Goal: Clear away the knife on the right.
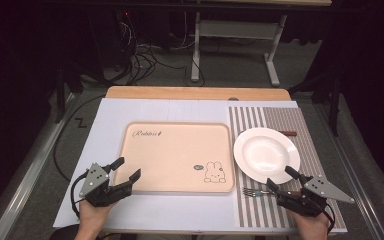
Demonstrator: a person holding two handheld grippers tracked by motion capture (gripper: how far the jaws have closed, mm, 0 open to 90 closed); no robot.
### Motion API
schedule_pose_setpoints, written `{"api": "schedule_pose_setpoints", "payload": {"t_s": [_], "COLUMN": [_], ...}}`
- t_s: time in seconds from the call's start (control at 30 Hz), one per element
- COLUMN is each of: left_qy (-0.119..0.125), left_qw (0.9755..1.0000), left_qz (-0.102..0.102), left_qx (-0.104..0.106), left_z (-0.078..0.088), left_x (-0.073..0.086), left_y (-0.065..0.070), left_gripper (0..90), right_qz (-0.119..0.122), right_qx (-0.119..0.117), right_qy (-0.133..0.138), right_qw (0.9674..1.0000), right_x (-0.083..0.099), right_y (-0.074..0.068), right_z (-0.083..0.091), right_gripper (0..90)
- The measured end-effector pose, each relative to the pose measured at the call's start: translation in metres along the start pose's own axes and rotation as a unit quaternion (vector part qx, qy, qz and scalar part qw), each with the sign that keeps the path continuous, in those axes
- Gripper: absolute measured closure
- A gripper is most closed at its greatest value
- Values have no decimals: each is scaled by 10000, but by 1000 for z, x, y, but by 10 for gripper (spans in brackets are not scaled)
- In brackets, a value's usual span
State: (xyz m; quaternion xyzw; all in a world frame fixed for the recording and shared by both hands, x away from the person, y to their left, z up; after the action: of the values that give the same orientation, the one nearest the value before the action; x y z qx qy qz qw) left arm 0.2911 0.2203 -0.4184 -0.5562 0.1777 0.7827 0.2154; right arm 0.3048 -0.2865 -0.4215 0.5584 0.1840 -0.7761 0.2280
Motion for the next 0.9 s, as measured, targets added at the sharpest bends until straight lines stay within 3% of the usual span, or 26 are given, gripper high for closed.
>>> {"api": "schedule_pose_setpoints", "payload": {"t_s": [0.9], "left_qy": [-14], "left_qw": [10000], "left_qz": [-11], "left_qx": [15], "left_z": [0], "left_x": [0], "left_y": [1], "left_gripper": [313], "right_qz": [-128], "right_qx": [-39], "right_qy": [14], "right_qw": [9999], "right_x": [1], "right_y": [2], "right_z": [0], "right_gripper": [229]}}
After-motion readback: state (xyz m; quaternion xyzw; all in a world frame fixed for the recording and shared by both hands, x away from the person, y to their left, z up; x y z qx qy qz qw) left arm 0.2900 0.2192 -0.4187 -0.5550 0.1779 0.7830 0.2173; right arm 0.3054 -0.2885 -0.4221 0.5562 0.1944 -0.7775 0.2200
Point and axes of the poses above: each handheld gripper's, and its own axes: z roughly backward along the jaws, x roughly out of its underside, y roughly to its right, the point moved 3 cm from there along -z, roughly forward along the jaws, and after that the axes turned 1 degree about -x, right-handed, at the moved point
